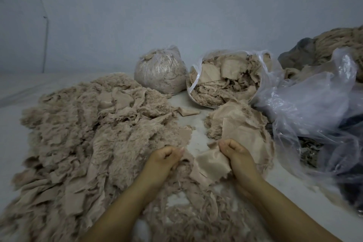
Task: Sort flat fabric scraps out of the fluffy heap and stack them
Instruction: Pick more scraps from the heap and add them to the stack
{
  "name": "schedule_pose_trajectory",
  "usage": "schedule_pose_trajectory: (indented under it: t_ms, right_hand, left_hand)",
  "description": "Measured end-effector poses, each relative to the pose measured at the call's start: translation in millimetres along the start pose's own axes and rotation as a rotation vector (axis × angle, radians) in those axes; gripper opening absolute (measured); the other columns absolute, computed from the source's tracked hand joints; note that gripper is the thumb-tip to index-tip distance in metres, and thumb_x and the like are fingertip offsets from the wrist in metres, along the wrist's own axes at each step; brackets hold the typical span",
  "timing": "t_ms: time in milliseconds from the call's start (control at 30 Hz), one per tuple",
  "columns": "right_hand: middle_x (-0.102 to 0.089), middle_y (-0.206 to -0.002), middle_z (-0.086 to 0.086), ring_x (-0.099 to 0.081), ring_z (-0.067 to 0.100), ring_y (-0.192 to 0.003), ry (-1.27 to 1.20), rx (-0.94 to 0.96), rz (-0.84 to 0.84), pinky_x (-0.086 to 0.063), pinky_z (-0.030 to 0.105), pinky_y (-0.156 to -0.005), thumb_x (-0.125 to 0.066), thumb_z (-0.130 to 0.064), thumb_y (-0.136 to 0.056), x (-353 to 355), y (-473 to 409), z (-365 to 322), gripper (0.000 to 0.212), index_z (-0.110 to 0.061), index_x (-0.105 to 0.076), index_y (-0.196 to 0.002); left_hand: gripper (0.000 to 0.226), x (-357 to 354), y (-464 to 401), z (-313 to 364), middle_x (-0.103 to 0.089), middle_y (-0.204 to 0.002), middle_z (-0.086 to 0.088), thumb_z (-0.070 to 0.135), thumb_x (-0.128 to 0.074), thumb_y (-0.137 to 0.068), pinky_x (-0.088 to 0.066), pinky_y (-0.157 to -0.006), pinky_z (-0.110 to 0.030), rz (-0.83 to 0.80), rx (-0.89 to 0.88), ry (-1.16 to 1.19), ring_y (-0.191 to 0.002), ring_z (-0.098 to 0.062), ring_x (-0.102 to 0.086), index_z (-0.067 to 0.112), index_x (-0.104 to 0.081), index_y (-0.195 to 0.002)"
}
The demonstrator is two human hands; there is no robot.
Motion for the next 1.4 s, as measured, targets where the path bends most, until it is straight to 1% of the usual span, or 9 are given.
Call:
schedule_pose_trajectory:
  t_ms: [133,200,400,667,733,867,1000,1167,1400]
  right_hand:
    - [-0.062,-0.064,0.0,-0.056,0.009,-0.057,-0.057,-0.014,-0.086,-0.047,0.023,-0.053,-0.049,-0.022,-0.098,-11,4,5,0.026,-0.01,-0.06,-0.078]
    - [-0.06,-0.063,0.0,-0.055,0.008,-0.056,-0.081,0.028,-0.084,-0.047,0.021,-0.051,-0.048,-0.022,-0.099,-12,5,3,0.025,-0.009,-0.059,-0.08]
    - [-0.06,-0.071,-0.005,-0.053,-0.001,-0.055,0.237,0.273,0.355,-0.042,0.014,-0.047,-0.049,-0.027,-0.098,34,-26,-39,0.025,-0.023,-0.059,-0.076]
    - [-0.054,-0.122,0.018,-0.043,0.036,-0.116,0.985,0.378,0.59,-0.032,0.041,-0.099,-0.057,-0.012,-0.088,84,-44,-46,0.034,-0.01,-0.059,-0.122]
    - [-0.054,-0.12,0.013,-0.042,0.035,-0.116,1.141,0.466,0.471,-0.03,0.042,-0.1,-0.055,-0.011,-0.089,74,-42,-39,0.03,-0.014,-0.064,-0.118]
    - [-0.052,-0.133,0.002,-0.037,0.028,-0.127,1.446,0.187,0.181,-0.024,0.04,-0.109,-0.043,-0.026,-0.099,57,-44,-18,0.032,-0.027,-0.06,-0.126]
    - [-0.063,-0.114,-0.002,-0.05,0.021,-0.112,1.177,0.508,0.103,-0.035,0.032,-0.094,-0.052,-0.026,-0.096,18,-20,-26,0.023,-0.022,-0.067,-0.112]
    - [-0.061,-0.1,-0.005,-0.055,0.007,-0.087,1.003,0.272,-0.237,-0.039,0.019,-0.074,-0.06,-0.045,-0.088,-33,-11,4,0.029,-0.024,-0.067,-0.108]
    - [-0.052,-0.07,-0.014,-0.05,-0.001,-0.067,0.698,0.5,-0.141,-0.035,0.014,-0.061,-0.051,-0.013,-0.096,-41,-1,7,0.019,-0.021,-0.051,-0.079]
  left_hand:
    - [0.037,-15,4,-5,-0.068,-0.07,0.001,0.053,-0.07,-0.074,-0.043,-0.049,-0.02,-0.153,0.033,-0.026,-0.05,-0.007,-0.054,0.02,-0.061,-0.089]
    - [0.03,-22,4,-9,-0.07,-0.075,0.005,0.032,-0.078,-0.075,-0.048,-0.063,-0.016,-0.183,0.025,-0.142,-0.068,-0.005,-0.064,0.025,-0.063,-0.1]
    - [0.016,-12,5,-5,-0.058,-0.057,0.001,0.008,-0.061,-0.089,-0.034,-0.04,-0.014,-0.07,0.001,-0.066,-0.037,-0.002,-0.041,0.012,-0.069,-0.076]
    - [0.022,-8,2,-3,-0.065,-0.081,0.009,0.011,-0.063,-0.088,-0.049,-0.066,-0.019,0.074,-0.147,-0.234,-0.071,-0.007,-0.06,0.032,-0.066,-0.083]
    - [0.028,-1,0,1,-0.066,-0.091,0.011,0.01,-0.062,-0.088,-0.048,-0.074,-0.012,0.167,-0.246,-0.345,-0.083,-0.001,-0.061,0.037,-0.064,-0.083]
    - [0.042,7,-4,-3,-0.066,-0.094,0.014,-0.002,-0.05,-0.091,-0.046,-0.075,-0.005,0.157,-0.233,-0.442,-0.089,0.005,-0.063,0.038,-0.06,-0.085]
    - [0.031,9,-12,-8,-0.065,-0.097,0.009,0.003,-0.052,-0.092,-0.05,-0.081,-0.022,0.096,-0.178,-0.533,-0.093,-0.007,-0.062,0.033,-0.058,-0.091]
    - [0.031,3,-17,-2,-0.061,-0.106,0.008,0.014,-0.065,-0.085,-0.041,-0.075,-0.008,0.097,-0.233,-0.631,-0.086,0.002,-0.054,0.023,-0.06,-0.114]
    - [0.025,9,-21,2,-0.057,-0.113,-0.001,0.013,-0.054,-0.091,-0.024,-0.085,-0.013,0.169,-0.456,-1.012,-0.11,-0.018,-0.046,0.011,-0.062,-0.114]
Point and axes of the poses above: each hand's wrist, its own y-axis away from the middle knuckle, its own x-axis out of the back of the hand, z = x × y, the point moved 4 cm from there along -y, towards the middle knuckle
